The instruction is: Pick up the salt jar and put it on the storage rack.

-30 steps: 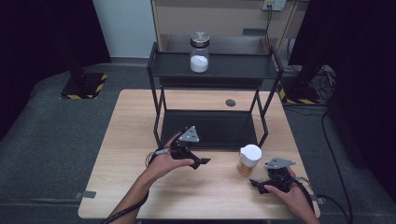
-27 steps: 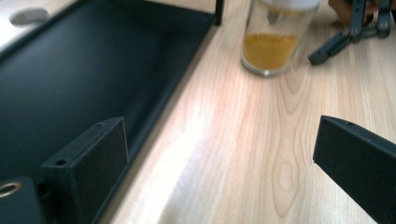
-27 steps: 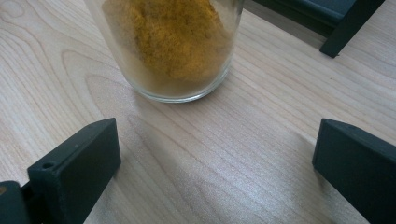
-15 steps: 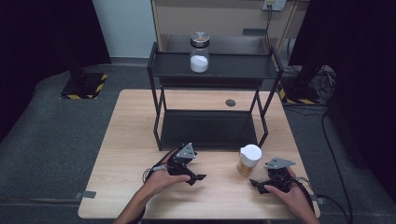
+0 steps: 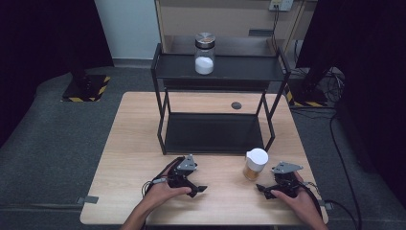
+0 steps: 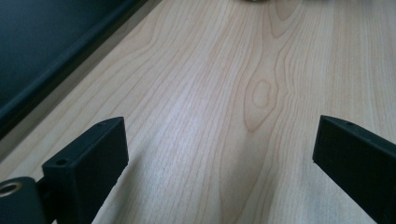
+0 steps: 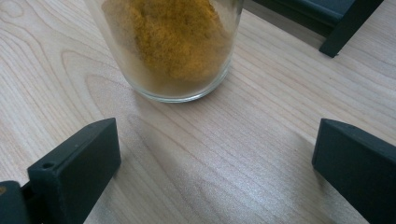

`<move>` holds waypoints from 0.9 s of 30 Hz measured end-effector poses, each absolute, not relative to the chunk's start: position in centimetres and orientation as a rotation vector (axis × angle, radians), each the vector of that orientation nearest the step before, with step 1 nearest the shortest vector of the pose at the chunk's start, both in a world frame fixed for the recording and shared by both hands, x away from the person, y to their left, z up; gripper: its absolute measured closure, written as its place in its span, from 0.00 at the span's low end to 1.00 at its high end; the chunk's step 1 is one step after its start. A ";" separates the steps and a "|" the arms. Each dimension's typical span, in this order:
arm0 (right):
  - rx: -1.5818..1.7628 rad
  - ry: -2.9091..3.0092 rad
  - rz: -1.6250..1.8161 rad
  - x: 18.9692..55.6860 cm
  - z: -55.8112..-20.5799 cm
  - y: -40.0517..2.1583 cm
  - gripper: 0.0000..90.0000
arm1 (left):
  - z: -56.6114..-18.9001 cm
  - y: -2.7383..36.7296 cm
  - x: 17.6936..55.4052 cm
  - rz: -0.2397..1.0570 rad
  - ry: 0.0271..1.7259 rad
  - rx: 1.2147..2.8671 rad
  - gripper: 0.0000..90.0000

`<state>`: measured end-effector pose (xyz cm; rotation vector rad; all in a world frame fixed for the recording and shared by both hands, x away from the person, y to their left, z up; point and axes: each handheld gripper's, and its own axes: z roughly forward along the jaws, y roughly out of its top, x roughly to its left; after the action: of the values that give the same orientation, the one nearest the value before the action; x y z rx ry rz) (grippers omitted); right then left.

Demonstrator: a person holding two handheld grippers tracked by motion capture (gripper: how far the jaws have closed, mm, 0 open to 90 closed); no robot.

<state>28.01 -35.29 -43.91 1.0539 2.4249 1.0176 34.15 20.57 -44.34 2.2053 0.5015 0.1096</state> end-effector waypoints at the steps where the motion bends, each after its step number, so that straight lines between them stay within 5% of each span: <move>1: 1.055 2.425 1.017 28.0 -43.9 -35.3 0.02 | -44.4 20.6 34.1 0.107 0.507 2.209 0.03; 27: 1.066 2.416 1.012 27.8 -43.9 -35.2 0.02 | -44.2 19.1 33.2 0.174 0.479 2.302 0.00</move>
<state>27.78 -35.15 -43.89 1.0660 2.4160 1.0119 33.17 19.06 -44.24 2.3018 0.4792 0.1741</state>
